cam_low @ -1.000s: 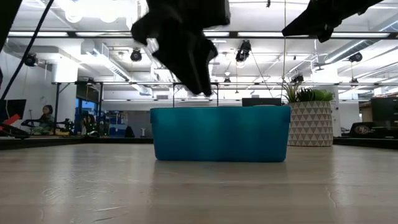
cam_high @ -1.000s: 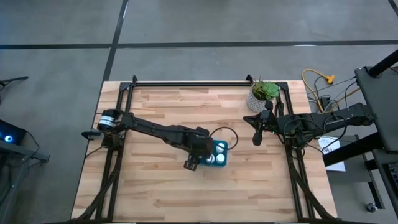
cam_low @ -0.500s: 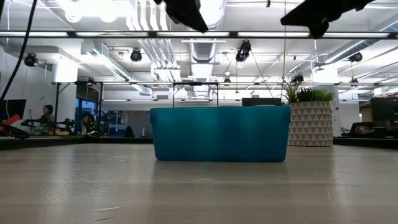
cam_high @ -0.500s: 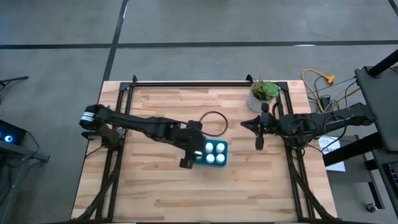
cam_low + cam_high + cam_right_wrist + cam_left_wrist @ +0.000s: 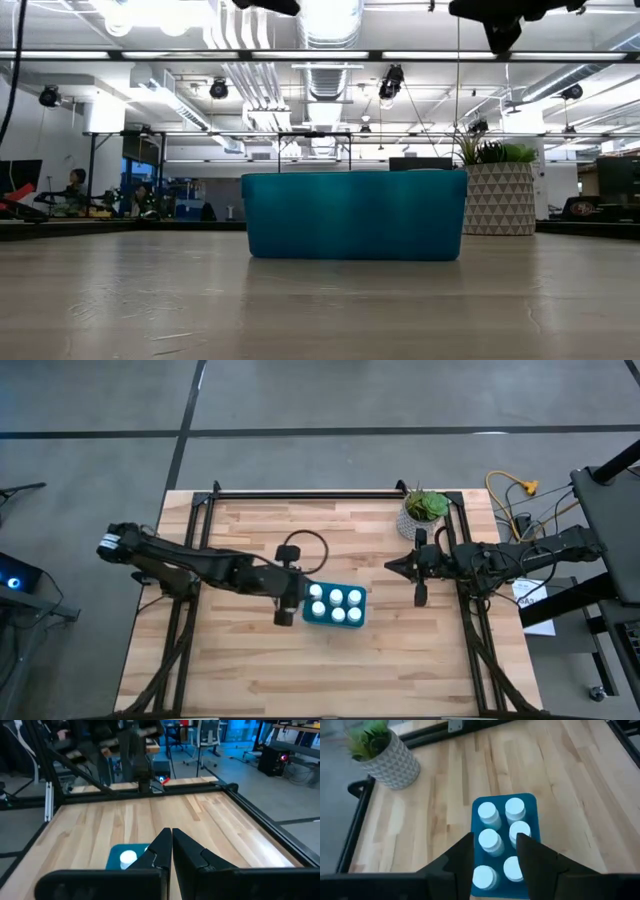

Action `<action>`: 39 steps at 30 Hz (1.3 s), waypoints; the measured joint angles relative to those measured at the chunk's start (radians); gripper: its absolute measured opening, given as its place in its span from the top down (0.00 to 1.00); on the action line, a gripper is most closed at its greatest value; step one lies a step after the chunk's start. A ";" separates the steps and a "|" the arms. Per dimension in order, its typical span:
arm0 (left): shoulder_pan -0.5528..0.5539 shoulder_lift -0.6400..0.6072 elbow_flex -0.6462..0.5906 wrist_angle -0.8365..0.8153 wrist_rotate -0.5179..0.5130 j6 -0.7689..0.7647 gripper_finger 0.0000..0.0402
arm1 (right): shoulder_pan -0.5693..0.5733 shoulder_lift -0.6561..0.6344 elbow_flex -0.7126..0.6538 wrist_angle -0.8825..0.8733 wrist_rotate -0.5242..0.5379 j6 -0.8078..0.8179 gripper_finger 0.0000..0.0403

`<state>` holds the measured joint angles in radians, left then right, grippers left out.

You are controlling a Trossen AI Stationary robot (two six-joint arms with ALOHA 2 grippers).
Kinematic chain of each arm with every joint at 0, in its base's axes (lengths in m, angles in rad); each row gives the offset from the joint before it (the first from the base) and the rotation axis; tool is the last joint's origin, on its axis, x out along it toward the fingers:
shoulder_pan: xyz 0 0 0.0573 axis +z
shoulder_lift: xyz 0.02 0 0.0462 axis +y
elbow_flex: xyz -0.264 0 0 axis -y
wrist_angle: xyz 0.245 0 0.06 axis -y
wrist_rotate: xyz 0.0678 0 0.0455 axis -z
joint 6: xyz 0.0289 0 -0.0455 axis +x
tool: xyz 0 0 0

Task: Pick and place pill bottles into a basket
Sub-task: Return to Home Position

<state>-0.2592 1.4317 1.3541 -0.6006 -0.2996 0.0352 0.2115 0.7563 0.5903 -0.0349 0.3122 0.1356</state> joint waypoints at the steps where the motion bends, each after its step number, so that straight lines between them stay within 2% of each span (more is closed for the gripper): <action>1: 0.000 -0.022 -0.040 0.037 -0.002 0.015 0.69 | 0.000 0.000 0.000 0.007 0.000 0.000 0.98; 7: 0.022 -0.171 -0.308 0.338 0.006 0.141 0.79 | 0.000 0.000 -0.002 0.023 -0.001 0.000 0.98; 10: 0.054 -0.242 -0.412 0.478 0.032 0.157 0.87 | 0.000 0.000 -0.002 0.028 -0.002 -0.001 0.98; 14: 0.128 -0.309 -0.526 0.643 0.173 0.154 0.98 | 0.000 0.000 -0.003 0.051 -0.007 -0.007 0.98; 16: 0.164 -0.323 -0.576 0.715 0.224 0.155 0.99 | 0.000 0.000 -0.005 0.067 -0.007 -0.008 0.98; 18: 0.193 -0.329 -0.618 0.768 0.231 0.155 0.99 | 0.000 -0.001 -0.009 0.070 -0.007 -0.016 0.98; 25: 0.276 -0.366 -0.686 0.817 0.230 0.131 1.00 | 0.000 0.000 -0.019 0.077 -0.007 -0.065 0.98; 32: 0.284 -0.483 -0.761 0.890 0.194 0.127 1.00 | 0.000 -0.002 -0.019 0.102 -0.006 -0.123 0.98; 39: 0.283 -0.554 -0.810 0.882 0.197 0.079 1.00 | 0.000 -0.010 -0.020 0.142 -0.006 -0.171 0.98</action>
<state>0.0236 0.8782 0.5446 0.2813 -0.1030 0.1139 0.2111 0.7463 0.5700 0.1072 0.3061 -0.0356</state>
